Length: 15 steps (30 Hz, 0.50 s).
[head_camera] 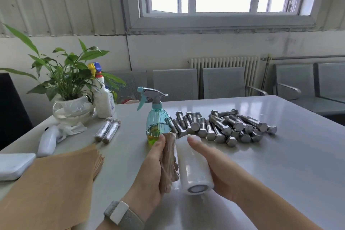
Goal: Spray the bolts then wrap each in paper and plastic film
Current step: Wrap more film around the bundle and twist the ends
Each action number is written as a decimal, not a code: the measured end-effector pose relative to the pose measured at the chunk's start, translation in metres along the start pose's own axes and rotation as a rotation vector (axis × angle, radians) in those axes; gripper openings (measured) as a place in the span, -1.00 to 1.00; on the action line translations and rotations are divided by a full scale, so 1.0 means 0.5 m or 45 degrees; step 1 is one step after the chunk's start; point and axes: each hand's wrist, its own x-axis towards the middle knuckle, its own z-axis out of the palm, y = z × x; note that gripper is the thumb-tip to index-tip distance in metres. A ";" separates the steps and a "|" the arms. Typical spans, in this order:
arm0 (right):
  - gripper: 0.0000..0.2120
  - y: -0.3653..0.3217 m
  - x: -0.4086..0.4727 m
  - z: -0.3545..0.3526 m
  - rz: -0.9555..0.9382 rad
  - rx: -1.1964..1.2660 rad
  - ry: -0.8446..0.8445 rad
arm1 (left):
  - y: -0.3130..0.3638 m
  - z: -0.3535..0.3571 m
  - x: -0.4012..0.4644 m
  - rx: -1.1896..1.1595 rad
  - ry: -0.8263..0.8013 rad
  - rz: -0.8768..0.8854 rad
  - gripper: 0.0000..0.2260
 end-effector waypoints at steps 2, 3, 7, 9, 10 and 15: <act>-0.54 0.009 0.002 0.011 -0.087 -0.035 0.037 | -0.001 -0.001 0.004 -0.056 0.013 0.024 -0.55; -0.45 0.013 0.005 0.017 -0.131 -0.068 0.090 | -0.001 -0.001 0.005 -0.063 0.020 0.052 -0.60; -0.30 0.024 0.008 0.043 -0.275 -0.132 0.247 | 0.004 0.003 -0.003 -0.118 -0.018 0.216 -0.69; -0.29 0.029 0.007 0.054 -0.350 -0.204 0.339 | 0.000 0.008 -0.007 -0.153 -0.038 0.275 -0.66; -0.29 0.033 0.006 0.058 -0.386 -0.245 0.375 | -0.003 0.009 -0.009 -0.156 -0.037 0.295 -0.65; -0.30 0.042 -0.003 0.067 -0.366 -0.286 0.353 | -0.004 0.004 -0.016 0.053 -0.013 0.444 -0.64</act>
